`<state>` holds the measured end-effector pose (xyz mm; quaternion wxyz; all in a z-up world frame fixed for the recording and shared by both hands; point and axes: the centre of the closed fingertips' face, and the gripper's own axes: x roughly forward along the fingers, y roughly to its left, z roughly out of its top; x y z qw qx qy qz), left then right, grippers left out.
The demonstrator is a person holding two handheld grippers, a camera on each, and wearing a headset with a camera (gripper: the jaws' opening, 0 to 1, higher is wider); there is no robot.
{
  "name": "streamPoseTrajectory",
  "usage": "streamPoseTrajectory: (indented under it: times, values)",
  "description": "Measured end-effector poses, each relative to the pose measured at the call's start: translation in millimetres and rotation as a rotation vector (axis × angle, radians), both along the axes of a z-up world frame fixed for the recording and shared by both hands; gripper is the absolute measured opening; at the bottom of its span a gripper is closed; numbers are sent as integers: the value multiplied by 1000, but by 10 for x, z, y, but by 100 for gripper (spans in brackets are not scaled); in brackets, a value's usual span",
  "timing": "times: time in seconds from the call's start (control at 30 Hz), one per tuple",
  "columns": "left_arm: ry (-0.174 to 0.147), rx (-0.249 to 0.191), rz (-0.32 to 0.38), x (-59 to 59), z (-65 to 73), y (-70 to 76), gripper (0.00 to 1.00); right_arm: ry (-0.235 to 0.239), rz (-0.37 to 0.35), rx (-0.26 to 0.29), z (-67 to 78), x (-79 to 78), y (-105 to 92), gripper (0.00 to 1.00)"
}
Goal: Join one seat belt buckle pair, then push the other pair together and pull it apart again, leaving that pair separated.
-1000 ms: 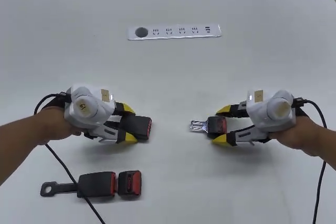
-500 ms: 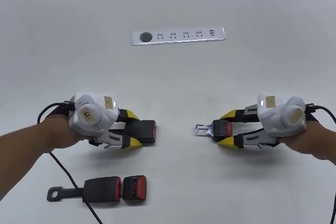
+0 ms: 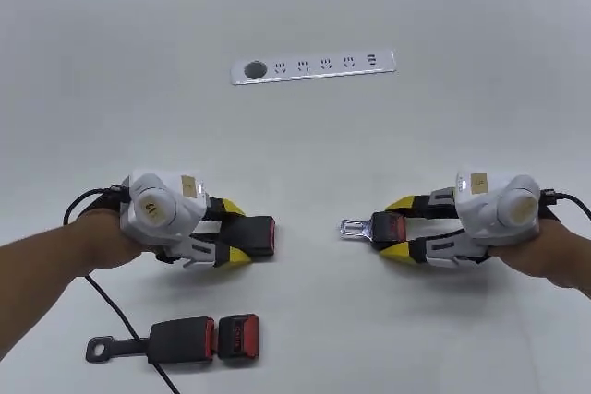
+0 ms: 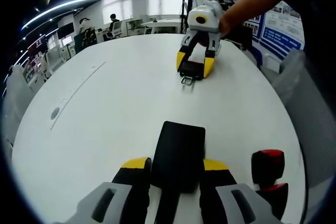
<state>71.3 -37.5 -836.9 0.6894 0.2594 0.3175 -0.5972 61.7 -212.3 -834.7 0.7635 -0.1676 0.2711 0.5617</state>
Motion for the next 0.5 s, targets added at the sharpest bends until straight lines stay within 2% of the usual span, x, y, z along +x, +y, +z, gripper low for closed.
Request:
streamPoseTrajectory:
  times: [0.27,0.5]
  values:
    - [3,-1,0,3,-2,-6,37,1,20,-6,-11,43,144,36]
    - [4,2,-3,3,1,-8,37,-2,38,4,-18,87,348,36]
